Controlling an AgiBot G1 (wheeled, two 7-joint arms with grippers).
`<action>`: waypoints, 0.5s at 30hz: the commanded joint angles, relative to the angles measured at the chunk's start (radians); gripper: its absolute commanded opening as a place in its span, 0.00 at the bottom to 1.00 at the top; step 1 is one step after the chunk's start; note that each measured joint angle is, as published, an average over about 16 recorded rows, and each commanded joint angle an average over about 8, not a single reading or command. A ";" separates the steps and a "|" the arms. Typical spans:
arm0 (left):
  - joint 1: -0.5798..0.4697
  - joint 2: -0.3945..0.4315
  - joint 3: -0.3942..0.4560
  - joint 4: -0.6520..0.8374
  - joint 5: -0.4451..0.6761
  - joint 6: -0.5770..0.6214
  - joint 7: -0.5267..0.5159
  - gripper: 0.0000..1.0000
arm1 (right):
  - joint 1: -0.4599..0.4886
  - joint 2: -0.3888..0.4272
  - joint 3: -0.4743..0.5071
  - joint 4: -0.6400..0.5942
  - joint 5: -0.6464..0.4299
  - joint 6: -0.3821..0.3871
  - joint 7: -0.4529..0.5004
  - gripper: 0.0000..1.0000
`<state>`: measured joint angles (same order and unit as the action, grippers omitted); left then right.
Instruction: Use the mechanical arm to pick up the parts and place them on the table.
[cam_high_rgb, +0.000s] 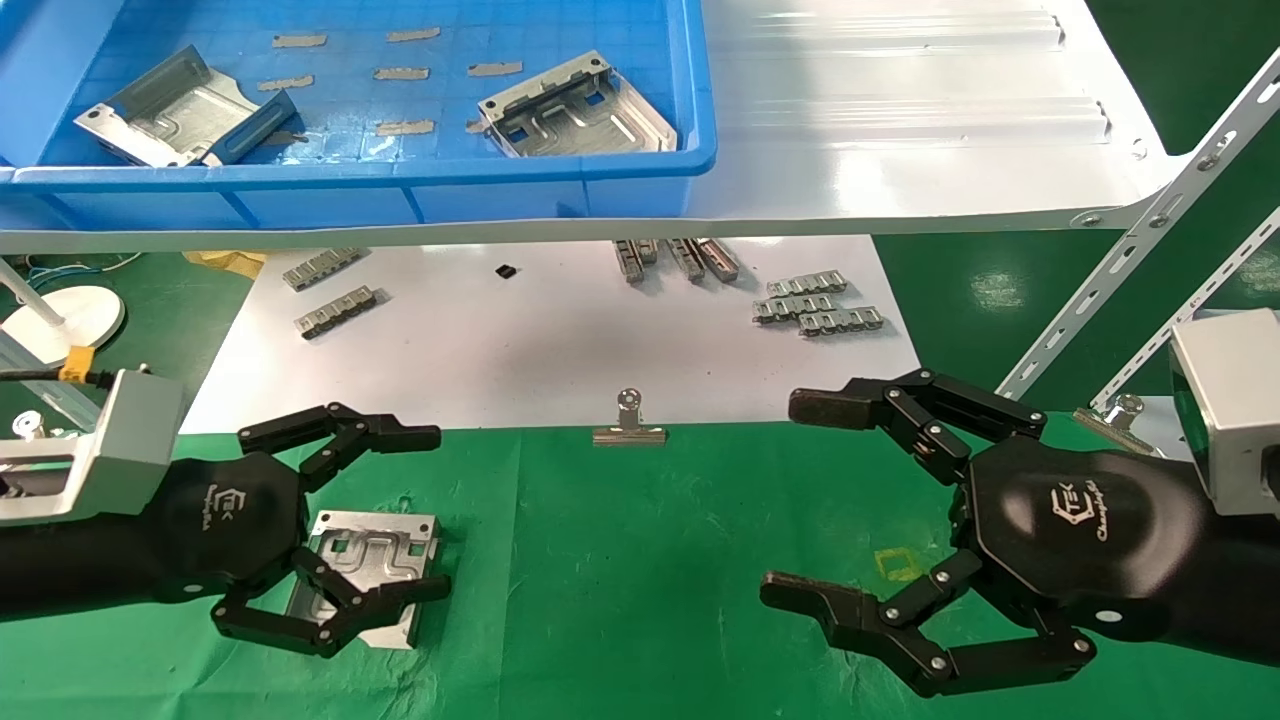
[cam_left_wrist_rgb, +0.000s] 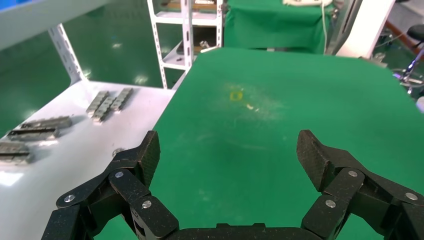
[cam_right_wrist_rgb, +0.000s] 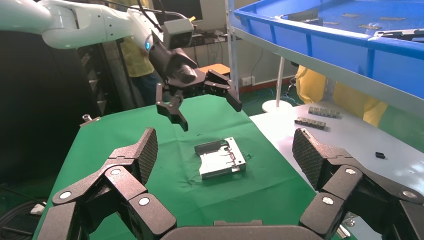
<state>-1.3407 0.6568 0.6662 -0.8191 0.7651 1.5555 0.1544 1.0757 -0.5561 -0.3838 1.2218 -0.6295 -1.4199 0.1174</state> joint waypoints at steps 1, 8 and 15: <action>0.016 -0.003 -0.023 -0.028 -0.002 -0.004 -0.021 1.00 | 0.000 0.000 0.000 0.000 0.000 0.000 0.000 1.00; 0.073 -0.012 -0.106 -0.127 -0.009 -0.016 -0.093 1.00 | 0.000 0.000 0.000 0.000 0.000 0.000 0.000 1.00; 0.129 -0.022 -0.188 -0.226 -0.017 -0.029 -0.166 1.00 | 0.000 0.000 0.000 0.000 0.000 0.000 0.000 1.00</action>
<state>-1.2114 0.6347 0.4784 -1.0450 0.7483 1.5264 -0.0118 1.0757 -0.5561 -0.3838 1.2218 -0.6295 -1.4199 0.1174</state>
